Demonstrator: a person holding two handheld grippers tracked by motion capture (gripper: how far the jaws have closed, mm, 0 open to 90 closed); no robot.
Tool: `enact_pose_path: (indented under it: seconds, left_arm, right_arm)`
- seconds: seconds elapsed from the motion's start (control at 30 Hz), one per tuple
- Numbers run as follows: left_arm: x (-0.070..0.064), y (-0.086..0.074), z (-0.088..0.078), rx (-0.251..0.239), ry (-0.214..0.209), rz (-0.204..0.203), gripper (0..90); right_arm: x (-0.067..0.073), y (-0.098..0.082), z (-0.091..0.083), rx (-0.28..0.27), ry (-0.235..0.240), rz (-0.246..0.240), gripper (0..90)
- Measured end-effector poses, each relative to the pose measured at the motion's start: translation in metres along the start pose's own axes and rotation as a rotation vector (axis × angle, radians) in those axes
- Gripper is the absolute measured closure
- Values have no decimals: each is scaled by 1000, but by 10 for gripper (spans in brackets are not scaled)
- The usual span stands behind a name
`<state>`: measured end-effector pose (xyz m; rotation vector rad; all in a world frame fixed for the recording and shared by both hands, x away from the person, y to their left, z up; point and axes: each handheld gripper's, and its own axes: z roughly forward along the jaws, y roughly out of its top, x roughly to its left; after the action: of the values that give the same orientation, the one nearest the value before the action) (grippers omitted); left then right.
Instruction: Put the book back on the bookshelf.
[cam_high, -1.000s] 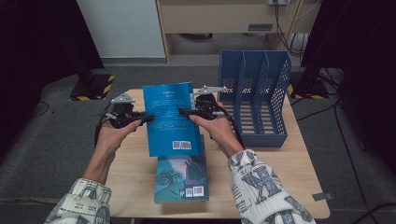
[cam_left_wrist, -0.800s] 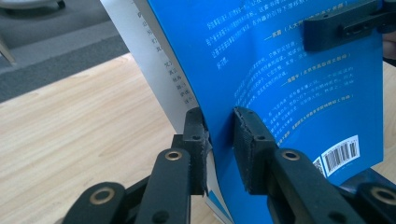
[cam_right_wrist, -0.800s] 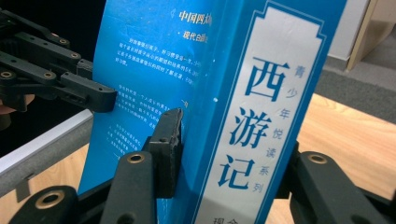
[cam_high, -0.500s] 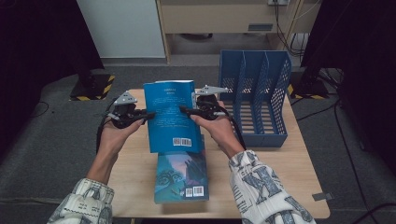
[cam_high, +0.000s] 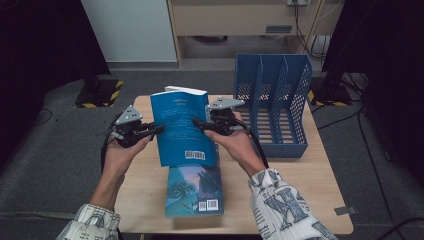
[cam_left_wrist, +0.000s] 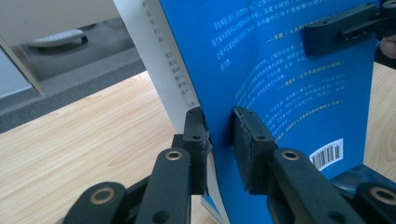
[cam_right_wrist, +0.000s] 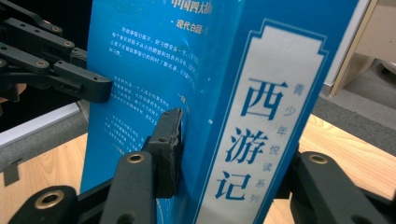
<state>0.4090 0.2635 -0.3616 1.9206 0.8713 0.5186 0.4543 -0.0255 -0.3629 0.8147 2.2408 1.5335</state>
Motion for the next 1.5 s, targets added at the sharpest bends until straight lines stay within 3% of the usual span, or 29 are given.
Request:
enact_pose_path:
  seconds: [0.2,0.47,0.67,0.97,1.17,1.5]
  left_arm:
    - [-6,-11,-10,-48,-28,2,750]
    - [-15,-14,-18,-61,-39,22,742]
    - [-17,-19,-21,-89,-53,-1,728]
    - [-17,-20,-19,-105,-51,-6,685]
    - [-16,-22,-19,-137,-27,-15,648]
    - [-14,-21,-19,-132,-37,-10,651]
  right_arm:
    - [7,-7,-12,-24,20,0,569]
    - [16,-11,-27,-24,43,-14,587]
    - [21,-14,-35,-24,61,-33,594]
    - [25,-19,-42,-40,86,-42,595]
    - [28,-22,-45,-53,94,-55,593]
    - [29,-23,-46,-64,101,-49,582]
